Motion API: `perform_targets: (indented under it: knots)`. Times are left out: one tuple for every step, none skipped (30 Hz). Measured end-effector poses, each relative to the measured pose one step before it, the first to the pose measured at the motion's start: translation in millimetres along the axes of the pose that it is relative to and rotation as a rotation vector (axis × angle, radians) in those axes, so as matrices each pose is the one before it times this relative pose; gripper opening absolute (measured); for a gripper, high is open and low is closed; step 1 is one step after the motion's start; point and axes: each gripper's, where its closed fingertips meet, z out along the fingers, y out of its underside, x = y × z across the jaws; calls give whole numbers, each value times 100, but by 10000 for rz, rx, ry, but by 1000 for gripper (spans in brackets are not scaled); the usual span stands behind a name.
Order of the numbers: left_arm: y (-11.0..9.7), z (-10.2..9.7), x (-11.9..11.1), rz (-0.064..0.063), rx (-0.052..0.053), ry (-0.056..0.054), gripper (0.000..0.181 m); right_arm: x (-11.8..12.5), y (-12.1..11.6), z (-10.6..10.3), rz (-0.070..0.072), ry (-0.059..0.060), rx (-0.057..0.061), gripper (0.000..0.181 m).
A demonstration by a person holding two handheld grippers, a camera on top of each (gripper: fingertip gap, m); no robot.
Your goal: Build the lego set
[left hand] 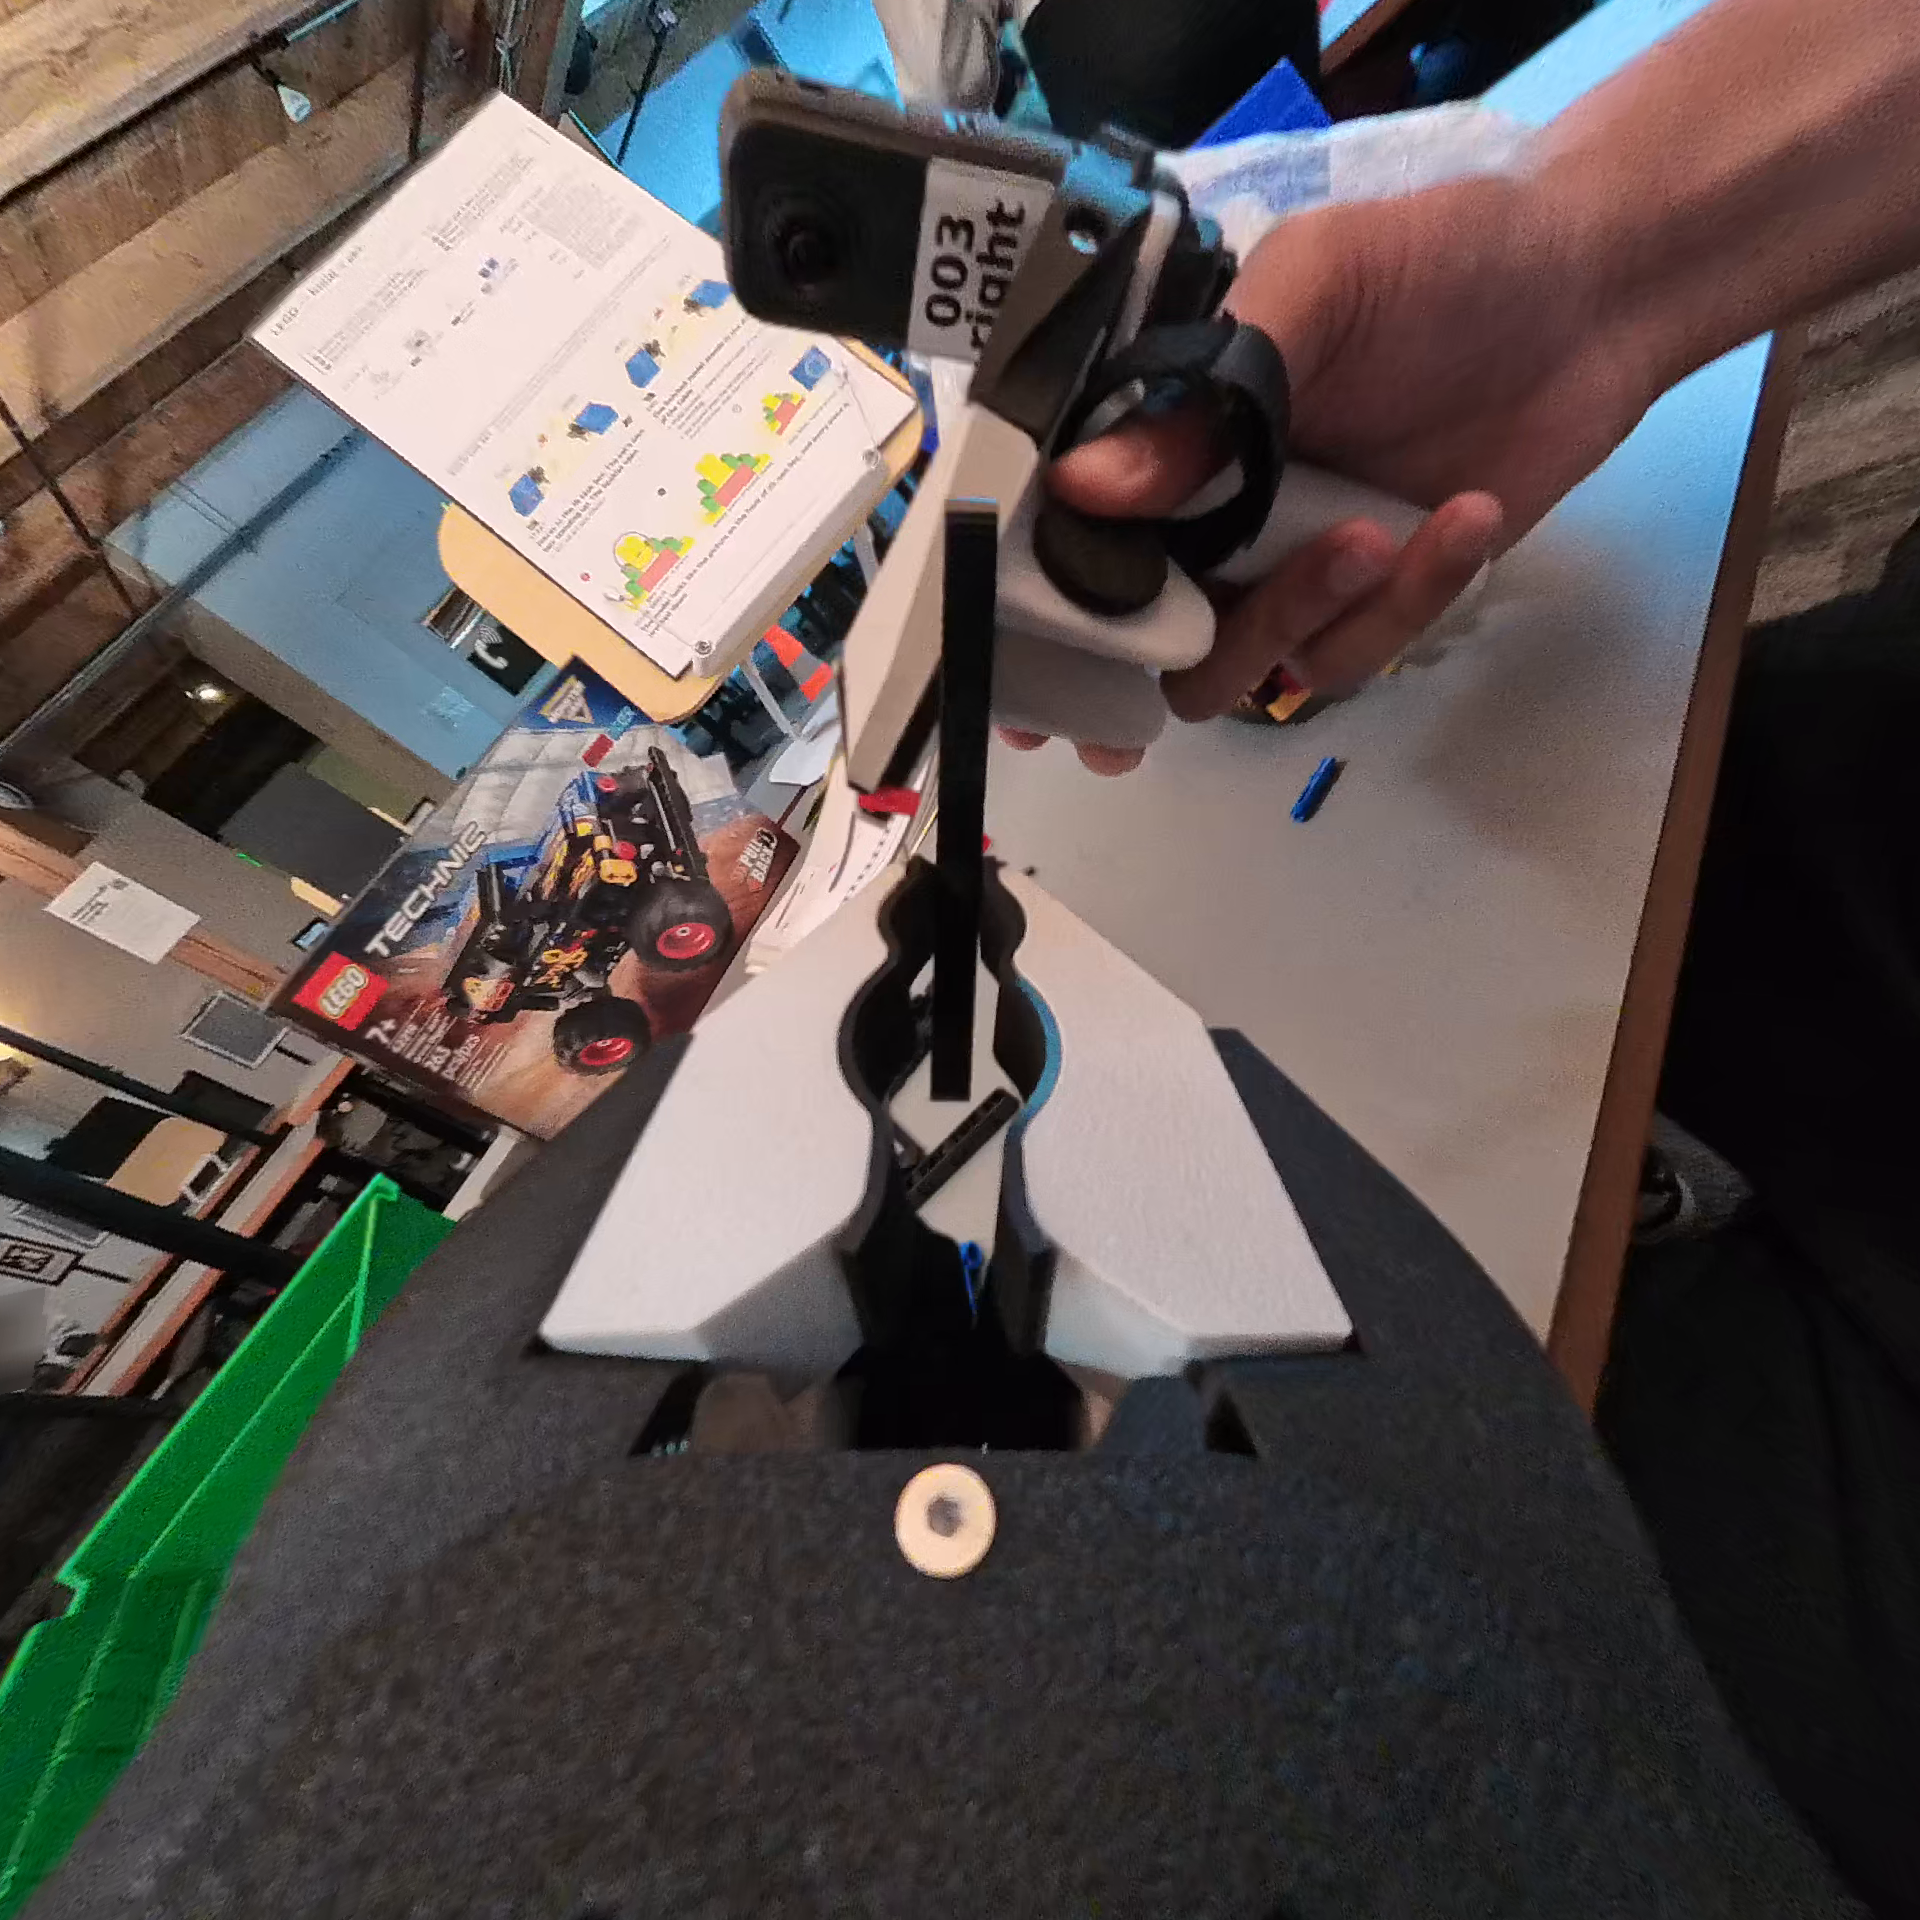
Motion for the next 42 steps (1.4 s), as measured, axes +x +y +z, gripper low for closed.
perform_targets:
  knots:
    - [-243,-94,-71,-122,132,16,6,168,98,9,-58,100,-40,4]
    - [-182,-83,42,-122,76,101,6,267,260,32,-153,191,-190,3]
    - [-102,-46,19,-111,20,69,6,7,30,-34,-233,66,-15,3]
    - [-113,-55,-13,-101,37,48,6,-175,-25,-22,-173,-33,22,4]
    - [-137,-57,-16,-147,72,68,6,-160,-47,-23,-101,-58,29,3]
    - [-117,-47,-52,-219,62,77,6,-107,-48,-42,10,-55,5,3]
    - [-25,-19,-82,-262,13,83,6,-33,-125,-72,64,-35,47,3]
    - [-15,-17,-125,-207,16,41,6,13,-89,-52,28,-22,68,3]
    - [58,8,-28,-120,-17,66,6,80,-3,-18,11,20,-4,3]
    - [170,65,57,-63,-84,88,6,92,-104,-44,-130,90,52,3]
    - [208,98,107,-23,-68,84,6,98,-222,-48,-210,134,113,3]
    - [277,137,215,-75,-55,161,6,46,-266,-74,-127,99,91,4]
    - [532,212,166,-230,-159,186,6,57,-256,-87,-27,81,70,4]
    - [683,214,-12,-446,-197,182,6,135,-130,-114,36,144,8,4]
    - [536,139,25,-809,-78,366,6,521,-9,-204,22,400,-10,4]
    - [252,-31,-482,-1083,132,182,6,934,254,-258,-25,677,-110,4]
    - [114,-152,-790,-1179,241,63,6,893,438,-228,-35,690,-174,4]
    - [87,-182,-638,-1287,242,265,6,760,599,-149,6,660,-251,4]
    - [-59,-205,-635,-1402,298,314,6,140,775,45,-100,302,-359,4]
    - [-376,-271,-675,-1273,494,217,6,-245,771,163,-192,107,-341,4]
    - [-362,-226,-472,-1071,409,234,6,-371,575,191,-253,79,-253,4]
    - [-123,-103,-204,-716,135,220,6,-466,233,139,-347,34,-61,4]
    - [21,26,-169,-180,-6,-25,6,-314,160,61,-378,88,-77,4]
    - [248,178,-194,191,-193,-279,6,-36,178,-28,-337,196,-135,4]
    - [455,305,-221,355,-338,-432,6,3,92,-131,-283,156,-84,4]
    - [554,425,-161,389,-400,-430,6,-158,65,-205,-220,29,-36,4]
    - [582,531,-48,305,-421,-347,6,-320,131,-250,-162,-72,-59,4]
    - [471,604,124,167,-347,-200,6,-187,185,-300,-117,48,-73,4]
    - [198,576,321,60,-160,-28,6,-246,183,-341,-119,38,-13,4]
    - [-263,463,528,-65,156,185,6,-260,233,-366,-70,29,-19,4]
    - [-774,269,739,-313,537,442,6,-78,170,-382,-28,141,24,4]
    - [-1013,159,829,-640,732,644,6,-7,-22,-402,-22,194,150,4]
    - [-734,178,814,-827,498,724,6,-188,-242,-372,53,61,213,4]
    - [-347,247,714,-819,221,700,6,-422,-392,-366,76,-83,232,4]
    - [-207,248,602,-716,135,640,6,-283,-522,-406,-57,4,246,4]
    - [-182,200,276,-624,129,395,5,44,-512,-446,-126,193,179,4]
    - [-92,167,45,-397,75,159,6,193,-230,-409,-1,243,-2,4]
    - [-41,119,22,-172,1,65,6,374,773,-144,212,295,-652,4]
    - [-40,31,-66,-35,-22,-77,6,174,1651,277,48,108,-1136,4]
    - [-1,-9,-182,104,-52,-240,6,262,2039,550,-162,226,-1306,4]
    - [84,-18,-180,174,-103,-289,6,437,1842,711,-304,425,-1154,4]
    - [78,-29,-102,196,-88,-262,6,266,1231,682,-346,358,-831,4]
